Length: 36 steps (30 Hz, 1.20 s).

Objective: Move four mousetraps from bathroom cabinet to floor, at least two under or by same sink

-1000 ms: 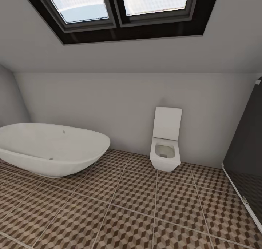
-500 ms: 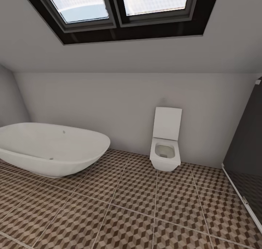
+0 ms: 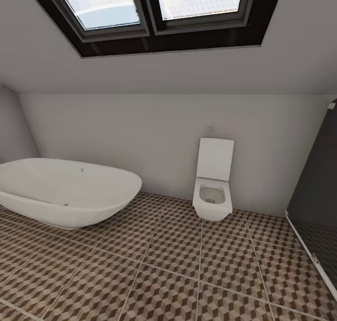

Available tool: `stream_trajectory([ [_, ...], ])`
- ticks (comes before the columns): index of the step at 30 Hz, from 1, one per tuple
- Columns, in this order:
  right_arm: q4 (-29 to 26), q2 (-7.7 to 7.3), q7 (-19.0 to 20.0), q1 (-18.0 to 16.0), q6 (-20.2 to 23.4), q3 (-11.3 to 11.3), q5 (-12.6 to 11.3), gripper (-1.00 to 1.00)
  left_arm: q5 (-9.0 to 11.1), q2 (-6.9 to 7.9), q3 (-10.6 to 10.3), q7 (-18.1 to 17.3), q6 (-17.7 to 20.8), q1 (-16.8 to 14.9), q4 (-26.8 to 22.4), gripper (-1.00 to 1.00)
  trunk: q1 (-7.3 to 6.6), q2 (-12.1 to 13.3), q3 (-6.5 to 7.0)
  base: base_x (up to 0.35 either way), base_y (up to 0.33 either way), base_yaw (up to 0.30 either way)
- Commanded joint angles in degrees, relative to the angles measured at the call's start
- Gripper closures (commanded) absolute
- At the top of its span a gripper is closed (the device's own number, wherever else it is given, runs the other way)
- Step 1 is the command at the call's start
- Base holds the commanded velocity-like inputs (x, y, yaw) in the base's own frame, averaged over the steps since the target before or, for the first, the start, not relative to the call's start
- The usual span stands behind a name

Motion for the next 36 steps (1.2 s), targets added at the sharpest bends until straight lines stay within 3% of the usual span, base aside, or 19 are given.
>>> stream_trajectory([
  [1,0.02,0.14,-0.18,-0.04,-0.15,0.0,0.19,-1.0,0.0,0.0,0.02,0.12,-0.33,-0.08,0.2,-1.0,0.0,-0.03,-0.06,0.0,0.0,0.0],
  [10,-0.19,1.47,-0.02,-0.04,-0.27,-0.1,0.1,-1.0,0.1,-0.12,0.09,0.07,-0.33,-0.08,0.16,-1.0,0.0,-0.03,-0.06,0.0,0.0,0.0],
  [12,-0.29,1.68,0.01,-0.04,-0.37,-0.09,0.13,-1.0,0.12,-1.04,0.12,0.05,-0.33,-0.08,0.12,-1.0,0.0,-0.03,-0.06,0.0,0.0,0.0],
  [14,-0.69,1.83,0.04,-0.04,-1.13,-0.09,0.2,-1.0,-0.08,-3.06,0.1,0.04,-0.39,-0.08,0.07,-1.0,0.0,-0.03,-0.06,0.0,0.0,0.0],
  [23,-3.04,1.66,-0.02,-0.04,-4.88,-0.08,0.34,-1.0,0.03,-4.94,0.02,-0.03,-0.39,-0.09,-0.14,-1.0,0.0,-0.03,-0.06,0.0,0.0,0.0],
  [29,-3.48,1.79,-0.02,-0.04,-5.37,-0.05,0.39,-1.0,0.08,-7.17,0.17,-0.05,-0.56,-0.08,-2.02,-1.0,0.0,-0.03,-0.06,0.0,0.0,0.0],
  [31,-4.65,1.9,-0.02,-0.04,-5.65,-0.02,0.46,-1.0,0.02,-7.48,0.15,-0.06,-0.69,-0.12,-5.71,-1.0,0.0,-0.03,-0.06,0.0,0.0,0.0],
  [32,-8.82,1.96,-0.15,-0.04,-6.3,0.01,0.5,-1.0,-0.15,-7.27,0.12,0.03,-0.63,-0.15,-11.47,-1.0,0.0,-0.03,-0.06,0.0,0.0,0.0],
  [36,-19.08,2.34,-0.8,-0.04,-5.65,0.1,0.62,-1.0,-0.07,-5.3,0.3,0.41,-0.19,-0.17,-23.72,-1.0,0.0,-0.03,-0.06,0.0,0.0,0.0],
])
